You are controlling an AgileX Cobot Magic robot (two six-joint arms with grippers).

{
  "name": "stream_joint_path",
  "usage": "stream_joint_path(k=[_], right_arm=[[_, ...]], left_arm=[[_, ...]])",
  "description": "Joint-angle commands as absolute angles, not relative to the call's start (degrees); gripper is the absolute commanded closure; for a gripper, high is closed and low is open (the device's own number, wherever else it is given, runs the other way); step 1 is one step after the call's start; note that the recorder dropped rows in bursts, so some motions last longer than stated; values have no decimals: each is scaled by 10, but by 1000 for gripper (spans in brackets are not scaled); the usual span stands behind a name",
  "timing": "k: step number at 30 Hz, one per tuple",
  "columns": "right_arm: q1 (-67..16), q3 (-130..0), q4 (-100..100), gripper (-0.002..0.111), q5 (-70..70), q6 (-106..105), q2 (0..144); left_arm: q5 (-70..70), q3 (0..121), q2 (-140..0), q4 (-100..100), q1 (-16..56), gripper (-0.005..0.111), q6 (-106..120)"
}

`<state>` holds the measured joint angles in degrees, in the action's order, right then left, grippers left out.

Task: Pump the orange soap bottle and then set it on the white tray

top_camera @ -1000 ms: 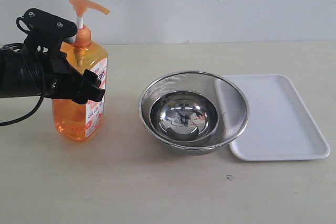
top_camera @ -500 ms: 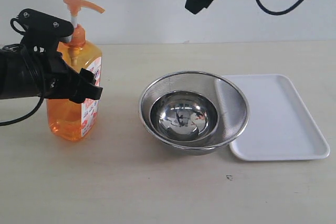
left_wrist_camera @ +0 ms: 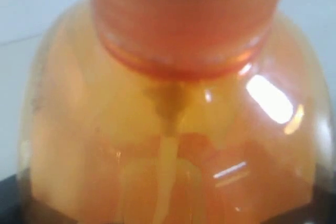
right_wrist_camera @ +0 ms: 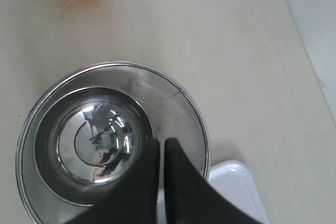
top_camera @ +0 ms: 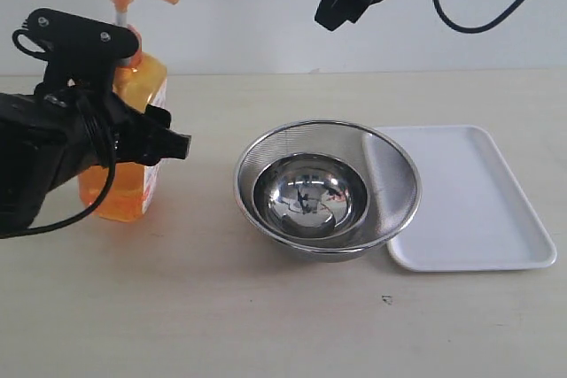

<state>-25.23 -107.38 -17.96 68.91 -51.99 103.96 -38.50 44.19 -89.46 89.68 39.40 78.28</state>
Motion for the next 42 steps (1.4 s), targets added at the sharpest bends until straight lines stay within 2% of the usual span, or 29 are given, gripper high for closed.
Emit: stream_joint_path(k=[1, 6, 16, 22, 27, 34, 42], right_arm=[[-250, -1073, -182, 108, 678, -526, 1033], [-250, -1073, -181, 108, 666, -528, 1033], [-242, -1073, -171, 108, 614, -530, 1033], [-172, -1073, -204, 108, 601, -515, 1033], [-154, -1073, -235, 108, 601, -531, 1033], [-152, -1073, -255, 108, 595, -544, 1033], [-152, -1073, -271, 108, 594, -549, 1032]], left_arm=[[-452, 446, -925, 821, 432, 102, 749], [-471, 447, -981, 809, 452, 102, 728], [-454, 459, -984, 784, 453, 102, 686], [-483, 476, -984, 790, 482, 102, 705], [-498, 484, -999, 814, 486, 102, 705], [-505, 504, -1031, 826, 517, 102, 709], [-505, 504, -1031, 825, 520, 102, 715]])
